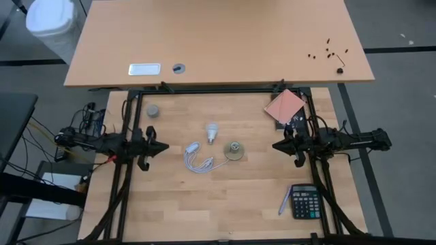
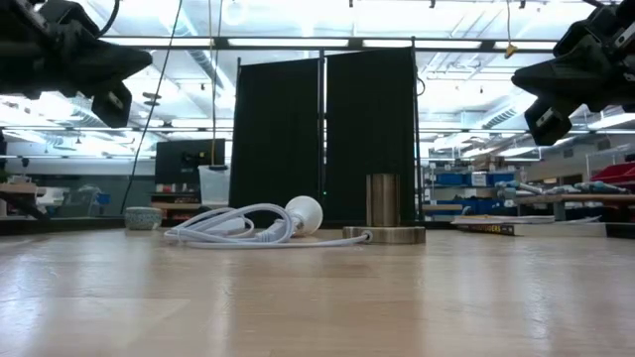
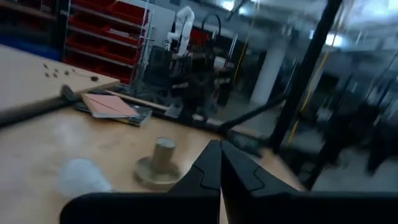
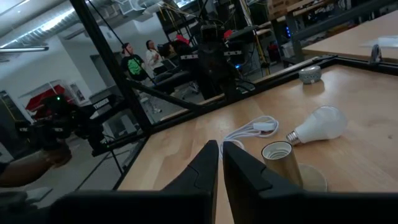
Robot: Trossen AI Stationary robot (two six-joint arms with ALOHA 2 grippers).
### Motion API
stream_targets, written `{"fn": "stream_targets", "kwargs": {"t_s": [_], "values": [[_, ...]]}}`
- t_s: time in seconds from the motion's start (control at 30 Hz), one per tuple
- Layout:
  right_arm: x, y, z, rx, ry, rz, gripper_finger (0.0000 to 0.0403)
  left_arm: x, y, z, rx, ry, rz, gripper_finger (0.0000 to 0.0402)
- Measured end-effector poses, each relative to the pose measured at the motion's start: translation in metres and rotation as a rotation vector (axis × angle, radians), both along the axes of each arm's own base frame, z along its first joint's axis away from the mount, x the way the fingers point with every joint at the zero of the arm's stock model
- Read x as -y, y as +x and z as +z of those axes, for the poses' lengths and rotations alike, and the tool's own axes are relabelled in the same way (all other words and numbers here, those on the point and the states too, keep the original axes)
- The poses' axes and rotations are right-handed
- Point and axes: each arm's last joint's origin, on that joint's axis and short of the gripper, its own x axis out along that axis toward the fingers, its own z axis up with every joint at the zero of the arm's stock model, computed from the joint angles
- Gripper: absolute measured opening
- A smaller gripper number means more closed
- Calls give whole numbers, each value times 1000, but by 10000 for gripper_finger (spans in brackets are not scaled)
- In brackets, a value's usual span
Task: Screw lightbulb
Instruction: Insert the lightbulb into the lamp
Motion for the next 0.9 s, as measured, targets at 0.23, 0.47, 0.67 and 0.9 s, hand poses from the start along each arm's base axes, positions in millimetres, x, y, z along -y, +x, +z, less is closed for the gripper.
{"fn": "stream_targets", "kwargs": {"t_s": [0.23,0.47,0.67,0.9], "values": [[0,0,0,0,0,0,34,-1,-2,10,108,-60,11,6],[2,0,1,10,-4,-67,34,-1,-2,11,118,-63,13,6],[2,0,2,24,-3,-73,34,-1,-2,11,118,-65,14,6],[2,0,4,46,10,-66,34,-6,-3,11,107,-87,164,6]]}}
